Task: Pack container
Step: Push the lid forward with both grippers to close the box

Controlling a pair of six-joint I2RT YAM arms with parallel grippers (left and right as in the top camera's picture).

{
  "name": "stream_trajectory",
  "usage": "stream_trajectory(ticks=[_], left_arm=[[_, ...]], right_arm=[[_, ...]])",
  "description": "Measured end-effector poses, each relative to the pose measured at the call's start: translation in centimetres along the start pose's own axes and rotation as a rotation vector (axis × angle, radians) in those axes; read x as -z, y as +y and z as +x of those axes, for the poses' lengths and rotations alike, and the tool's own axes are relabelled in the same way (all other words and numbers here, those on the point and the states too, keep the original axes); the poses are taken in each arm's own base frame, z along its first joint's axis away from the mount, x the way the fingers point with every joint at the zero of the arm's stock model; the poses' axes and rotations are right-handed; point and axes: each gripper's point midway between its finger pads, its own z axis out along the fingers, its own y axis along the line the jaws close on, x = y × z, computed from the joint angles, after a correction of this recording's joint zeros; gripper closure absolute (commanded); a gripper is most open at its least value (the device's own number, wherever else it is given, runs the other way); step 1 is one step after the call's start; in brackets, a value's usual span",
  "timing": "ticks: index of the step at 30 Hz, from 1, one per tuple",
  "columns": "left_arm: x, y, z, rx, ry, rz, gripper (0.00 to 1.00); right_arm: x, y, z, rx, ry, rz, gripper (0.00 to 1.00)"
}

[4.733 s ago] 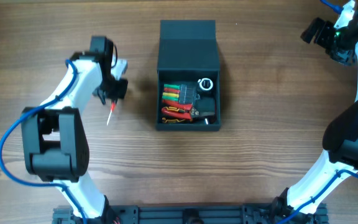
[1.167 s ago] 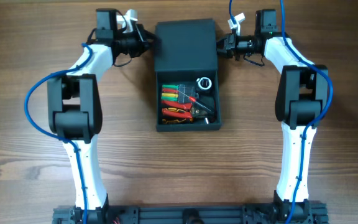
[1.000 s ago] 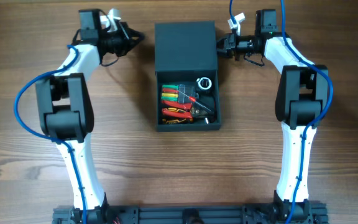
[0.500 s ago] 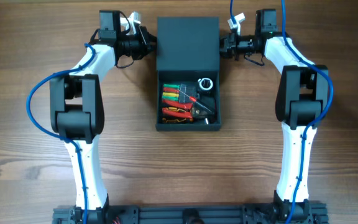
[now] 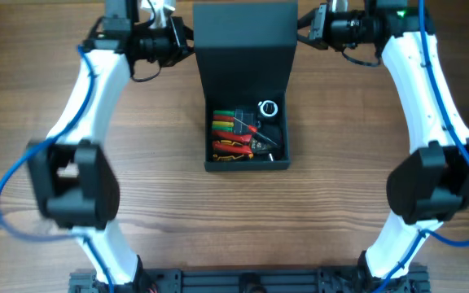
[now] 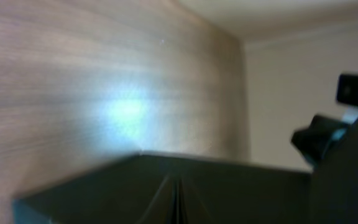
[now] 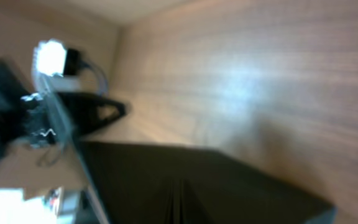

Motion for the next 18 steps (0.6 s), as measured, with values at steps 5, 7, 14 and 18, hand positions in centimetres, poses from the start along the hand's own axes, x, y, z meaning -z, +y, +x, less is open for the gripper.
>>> stream_trajectory(ticks=[5,7,14,18], left_arm=[[6.0,-3.2,3.5,-0.087,-0.013,-0.164,0.96],[8.3,-3.8,4.8,-0.108,-0.031,-0.241,0.96],[14.9,-7.6,6.0,-0.235,-0.196,-0.335,0.96],[15.6,-7.5,6.7,-0.242,-0.193,-0.362,0.93]], right_arm=[[1.9,0.0,2.8,0.000,0.058,0.147,0.95],[3.3,0.7,3.1,0.042,0.039,0.207,0.96],[10.6,5.8,2.8,0.203,-0.148,0.345,0.96],[12.0,5.8,4.0,0.192,-0.140,0.394,0.96]])
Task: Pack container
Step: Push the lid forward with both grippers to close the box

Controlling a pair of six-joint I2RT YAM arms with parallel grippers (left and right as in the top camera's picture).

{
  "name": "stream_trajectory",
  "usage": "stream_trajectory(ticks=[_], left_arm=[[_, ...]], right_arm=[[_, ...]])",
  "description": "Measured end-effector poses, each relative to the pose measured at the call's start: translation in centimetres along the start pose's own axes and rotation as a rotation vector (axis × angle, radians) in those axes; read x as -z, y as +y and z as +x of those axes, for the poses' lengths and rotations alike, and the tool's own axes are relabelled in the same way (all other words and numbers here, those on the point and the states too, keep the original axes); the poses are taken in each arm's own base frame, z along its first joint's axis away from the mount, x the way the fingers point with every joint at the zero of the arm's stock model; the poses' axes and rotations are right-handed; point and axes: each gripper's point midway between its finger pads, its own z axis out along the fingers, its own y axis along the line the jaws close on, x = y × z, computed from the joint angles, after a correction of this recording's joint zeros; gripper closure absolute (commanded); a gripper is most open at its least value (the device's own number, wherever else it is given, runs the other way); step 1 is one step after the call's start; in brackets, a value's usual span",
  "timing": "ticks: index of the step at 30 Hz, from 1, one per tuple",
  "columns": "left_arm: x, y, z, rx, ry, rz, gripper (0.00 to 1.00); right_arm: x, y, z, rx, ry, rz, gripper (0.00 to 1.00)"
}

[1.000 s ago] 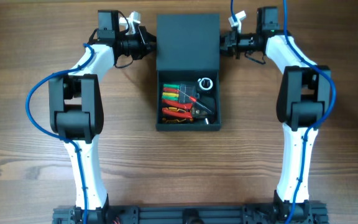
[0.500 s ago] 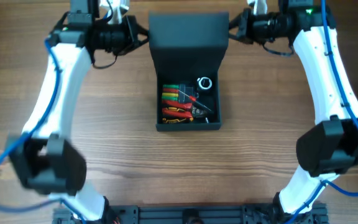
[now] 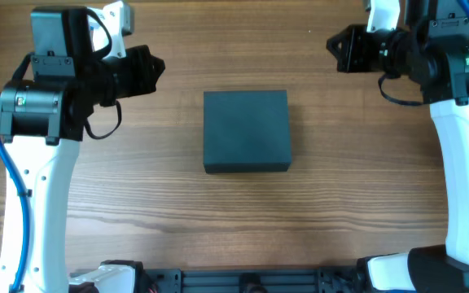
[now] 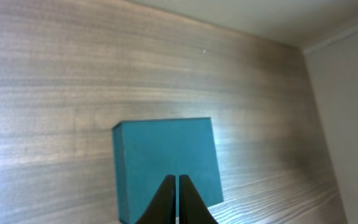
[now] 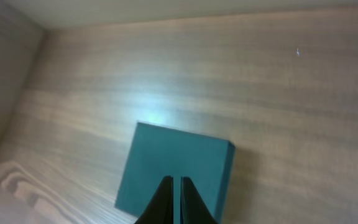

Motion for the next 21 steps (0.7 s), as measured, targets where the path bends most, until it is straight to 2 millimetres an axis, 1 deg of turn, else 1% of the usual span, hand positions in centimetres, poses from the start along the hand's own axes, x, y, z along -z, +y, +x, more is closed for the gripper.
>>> stream_trajectory(ticks=[1,3,5,7,8,10,11,12,13,14,15,16,17,18,21], left_arm=[[-0.1,0.2,0.4,0.000,0.015,-0.011,0.92],[-0.5,0.6,0.9,-0.012,0.038,-0.028,0.92],[-1.8,0.9,1.7,-0.033,0.078,-0.038,0.92],[-3.9,1.2,3.2,-0.049,0.149,-0.045,0.92],[-5.1,1.4,4.0,-0.063,0.185,-0.045,0.92],[-8.6,1.6,6.3,-0.104,0.285,-0.041,0.92],[-10.1,1.7,7.1,-0.124,0.319,-0.038,0.92],[-11.1,1.8,7.7,-0.133,0.343,-0.038,0.92],[-12.8,2.0,8.8,-0.148,0.384,-0.037,0.93],[-14.0,2.4,9.8,-0.151,0.422,-0.040,0.93],[-15.1,2.8,10.7,-0.146,0.459,-0.046,0.93],[-16.2,3.4,11.6,-0.138,0.500,-0.055,0.94],[-17.5,4.3,12.7,-0.125,0.546,-0.068,0.94],[-18.4,5.0,13.5,-0.112,0.580,-0.078,0.94],[-20.2,6.4,15.2,-0.091,0.648,-0.094,0.94]], right_arm=[[0.0,-0.2,0.6,-0.007,0.023,0.010,0.96],[-0.8,-0.7,1.5,-0.023,0.066,0.021,0.96],[-2.1,-1.3,3.1,-0.041,0.131,0.032,0.96],[-3.9,-1.7,5.0,-0.051,0.196,0.035,0.96],[-5.4,-1.8,6.6,-0.055,0.252,0.033,0.96],[-8.4,-1.7,9.9,-0.051,0.349,0.026,0.96],[-9.4,-1.6,11.0,-0.043,0.378,0.023,0.96],[-10.2,-1.5,12.0,-0.036,0.397,0.019,0.96],[-11.3,-1.3,13.7,-0.023,0.429,0.012,0.96],[-12.2,-1.1,15.3,-0.012,0.459,0.007,0.96],[-13.0,-0.9,16.8,-0.005,0.485,0.002,0.96],[-13.6,-0.9,17.6,-0.003,0.494,0.000,0.95],[-14.4,-1.1,18.8,-0.005,0.506,0.000,0.96],[-15.0,-1.4,19.5,-0.008,0.506,0.000,0.96],[-16.1,-2.4,21.8,-0.025,0.524,0.007,0.96]])
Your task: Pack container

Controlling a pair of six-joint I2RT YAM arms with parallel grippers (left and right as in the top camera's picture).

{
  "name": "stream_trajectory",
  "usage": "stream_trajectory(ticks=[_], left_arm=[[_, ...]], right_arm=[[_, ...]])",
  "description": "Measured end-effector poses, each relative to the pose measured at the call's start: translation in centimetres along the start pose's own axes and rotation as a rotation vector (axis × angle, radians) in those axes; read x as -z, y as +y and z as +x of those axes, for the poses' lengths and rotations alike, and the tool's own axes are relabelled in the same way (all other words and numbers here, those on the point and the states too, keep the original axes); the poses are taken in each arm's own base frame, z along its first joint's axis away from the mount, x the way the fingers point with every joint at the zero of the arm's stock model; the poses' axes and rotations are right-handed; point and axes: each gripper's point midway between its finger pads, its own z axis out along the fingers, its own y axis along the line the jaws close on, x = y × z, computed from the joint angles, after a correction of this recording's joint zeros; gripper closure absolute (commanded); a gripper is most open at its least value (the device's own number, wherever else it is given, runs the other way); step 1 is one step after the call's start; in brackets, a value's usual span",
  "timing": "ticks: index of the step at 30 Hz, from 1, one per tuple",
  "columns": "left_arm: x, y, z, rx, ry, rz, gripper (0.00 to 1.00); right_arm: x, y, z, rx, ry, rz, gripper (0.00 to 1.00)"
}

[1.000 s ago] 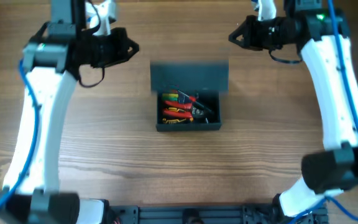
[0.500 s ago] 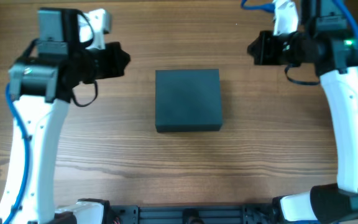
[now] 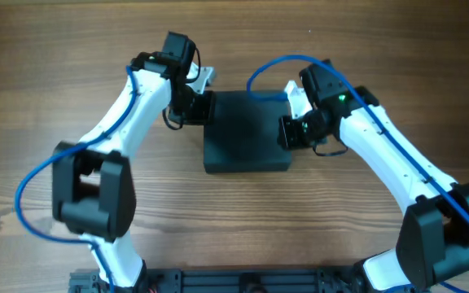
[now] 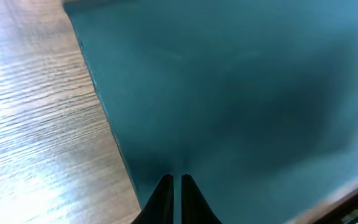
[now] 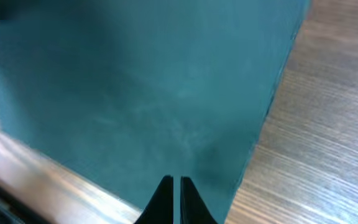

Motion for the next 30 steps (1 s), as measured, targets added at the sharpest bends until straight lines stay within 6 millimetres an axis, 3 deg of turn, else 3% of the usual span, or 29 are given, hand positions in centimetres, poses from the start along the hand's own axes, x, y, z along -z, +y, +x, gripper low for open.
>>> stream_trajectory(ticks=[7,11,13,14,16,18,21,22,23,24,27,28,29,30], left_arm=[[-0.1,0.0,-0.1,-0.012,0.002,0.009,0.94],[0.4,0.0,0.6,-0.004,0.027,0.006,0.82],[2.0,0.2,1.1,0.012,0.030,-0.001,0.70],[3.2,0.4,0.8,0.014,0.002,-0.010,0.59],[7.5,1.3,-0.5,0.017,-0.122,-0.053,0.49],[13.4,3.2,-1.1,0.039,-0.286,-0.138,0.35],[22.4,6.2,0.3,0.100,-0.519,-0.298,0.29],[24.1,7.0,0.8,0.113,-0.560,-0.334,0.28],[25.3,7.7,1.4,0.120,-0.588,-0.371,0.01],[27.0,8.5,2.2,0.144,-0.628,-0.401,0.01],[29.0,9.9,3.3,0.174,-0.670,-0.446,0.00],[29.6,10.2,3.7,0.184,-0.683,-0.461,0.00],[30.0,10.4,4.1,0.190,-0.692,-0.471,0.00],[30.4,10.4,4.4,0.193,-0.700,-0.476,0.00]], right_arm=[[-0.8,0.1,-1.0,0.006,-0.076,-0.034,0.96],[-0.4,-0.1,-0.7,-0.011,-0.053,-0.022,0.96],[1.0,-0.8,-1.0,-0.042,-0.043,0.019,0.96],[2.3,-1.2,-1.9,-0.050,-0.067,0.050,0.96],[5.3,-1.8,-4.3,-0.050,-0.153,0.111,0.96],[9.1,-2.3,-6.5,-0.048,-0.265,0.180,0.96],[16.0,-2.8,-9.0,-0.013,-0.454,0.281,0.95],[17.9,-2.7,-9.3,0.004,-0.505,0.308,0.96],[20.6,-2.5,-9.6,0.029,-0.574,0.347,0.96],[22.4,-2.3,-9.6,0.045,-0.620,0.374,0.96],[28.7,-1.6,-9.2,0.062,-0.795,0.468,0.96],[30.8,-1.5,-8.9,0.058,-0.857,0.496,0.91],[33.0,-1.1,-8.3,0.054,-0.926,0.518,0.74],[35.1,-0.7,-7.5,0.053,-0.991,0.534,0.43]])
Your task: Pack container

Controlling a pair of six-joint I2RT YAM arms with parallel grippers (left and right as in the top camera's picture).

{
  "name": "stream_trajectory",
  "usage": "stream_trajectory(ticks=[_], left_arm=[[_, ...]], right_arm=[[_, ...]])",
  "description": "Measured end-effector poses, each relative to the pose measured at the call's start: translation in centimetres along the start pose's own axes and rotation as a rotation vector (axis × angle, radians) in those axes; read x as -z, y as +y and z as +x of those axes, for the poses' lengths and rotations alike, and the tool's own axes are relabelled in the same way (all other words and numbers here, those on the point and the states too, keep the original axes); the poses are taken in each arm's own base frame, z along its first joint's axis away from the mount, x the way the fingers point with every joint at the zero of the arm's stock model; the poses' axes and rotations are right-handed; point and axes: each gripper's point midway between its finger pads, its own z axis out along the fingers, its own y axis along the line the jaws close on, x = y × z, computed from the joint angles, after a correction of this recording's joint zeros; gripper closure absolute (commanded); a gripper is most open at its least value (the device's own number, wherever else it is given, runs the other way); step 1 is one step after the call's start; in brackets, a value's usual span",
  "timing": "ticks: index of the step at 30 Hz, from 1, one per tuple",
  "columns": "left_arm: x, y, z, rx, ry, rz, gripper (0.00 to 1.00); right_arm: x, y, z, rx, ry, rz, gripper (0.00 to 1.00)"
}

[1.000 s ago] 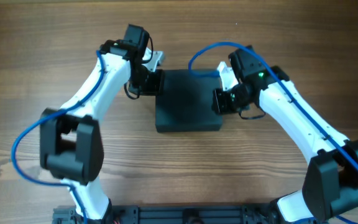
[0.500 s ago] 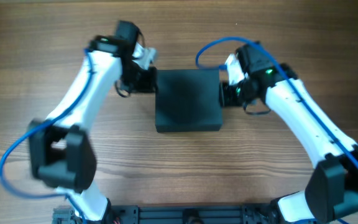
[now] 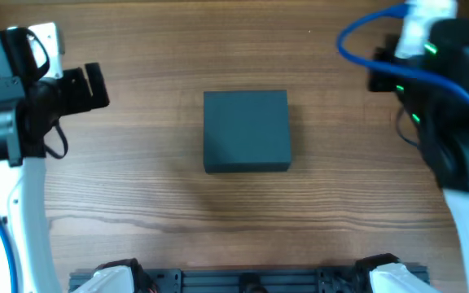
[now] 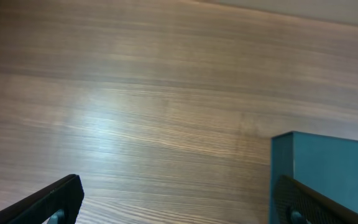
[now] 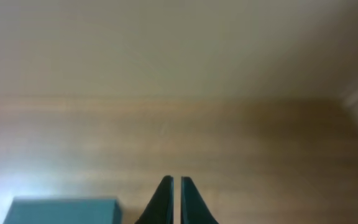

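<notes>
The dark teal container [image 3: 245, 130] lies closed in the middle of the wooden table, its lid flat and its contents hidden. My left gripper [image 3: 98, 86] hovers well left of it, jaws spread wide and holding nothing; in the left wrist view [image 4: 179, 193] the container's corner [image 4: 331, 171] shows by the right finger. My right gripper [image 3: 379, 79] is high at the far right, blurred overhead. In the right wrist view [image 5: 176, 200] its fingers are shut on nothing, with the container [image 5: 61, 210] low on the left.
Bare wooden tabletop [image 3: 153, 203] surrounds the container on every side. A black rail [image 3: 251, 281] runs along the table's near edge between the arm bases.
Both shut grippers were down on the closed lid, one at each side. Now both arms stand far out to the left and right, and the left gripper has opened.
First the container stood open, lid upright, tools inside, a gripper at each side of the lid. Then it was closed with both arms drawn back. Then both shut grippers rested on the lid. Now they are away again, the left open.
</notes>
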Motion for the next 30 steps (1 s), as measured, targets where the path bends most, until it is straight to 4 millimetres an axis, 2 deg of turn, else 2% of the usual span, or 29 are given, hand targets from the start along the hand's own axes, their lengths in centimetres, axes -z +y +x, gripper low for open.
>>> stream_trajectory(ticks=[1,3,4,6,7,8,9,10,11,12,14,17,22,27,30], left_arm=[[0.3,0.0,0.0,0.001,-0.008,-0.001,0.00],[0.7,0.0,-0.1,0.000,-0.019,0.000,0.00],[0.8,0.0,-0.1,0.000,-0.021,0.000,0.00],[0.8,0.0,-0.1,0.000,-0.020,0.000,0.00],[0.8,0.0,-0.1,0.000,-0.020,0.000,0.00],[0.8,0.0,-0.1,0.000,-0.021,0.000,0.00],[0.8,0.0,-0.1,0.000,-0.021,0.000,0.00],[0.8,0.0,-0.1,0.000,-0.020,0.000,0.00],[0.8,0.0,-0.1,0.000,-0.020,0.000,0.00],[0.8,0.0,-0.1,0.000,-0.020,0.000,0.00],[0.8,0.0,-0.1,0.000,-0.020,0.000,0.00],[0.8,0.0,-0.1,-0.001,-0.019,0.000,0.00],[0.8,0.0,0.0,-0.003,-0.018,0.000,0.00],[0.8,0.0,-0.1,-0.003,-0.018,-0.001,0.00],[0.8,0.0,0.0,-0.003,-0.018,-0.001,0.00]], right_arm=[[1.4,-0.5,-0.9,-0.012,-0.044,0.012,0.50],[4.6,-1.6,-2.5,-0.030,-0.135,0.030,0.91],[6.9,-2.3,-3.2,-0.039,-0.187,0.040,0.96],[10.5,-3.4,-3.8,-0.058,-0.263,0.047,0.95],[11.8,-3.7,-3.7,-0.063,-0.282,0.047,0.85],[12.5,-3.9,-3.7,-0.066,-0.291,0.048,0.69],[14.8,-4.5,-3.5,-0.080,-0.329,0.049,0.50],[15.7,-4.8,-3.2,-0.082,-0.339,0.049,0.36],[16.9,-5.1,-2.6,-0.082,-0.344,0.049,0.08],[18.3,-5.5,-2.0,-0.085,-0.357,0.048,0.00],[20.8,-6.0,-0.7,-0.086,-0.375,0.035,0.00],[22.3,-6.1,2.3,-0.068,-0.316,0.012,0.00],[21.5,-5.3,6.4,-0.023,-0.154,-0.028,0.00],[21.7,-2.2,7.8,-0.129,-0.081,-0.216,0.00],[21.8,-1.4,8.6,-0.159,-0.038,-0.260,0.00]])
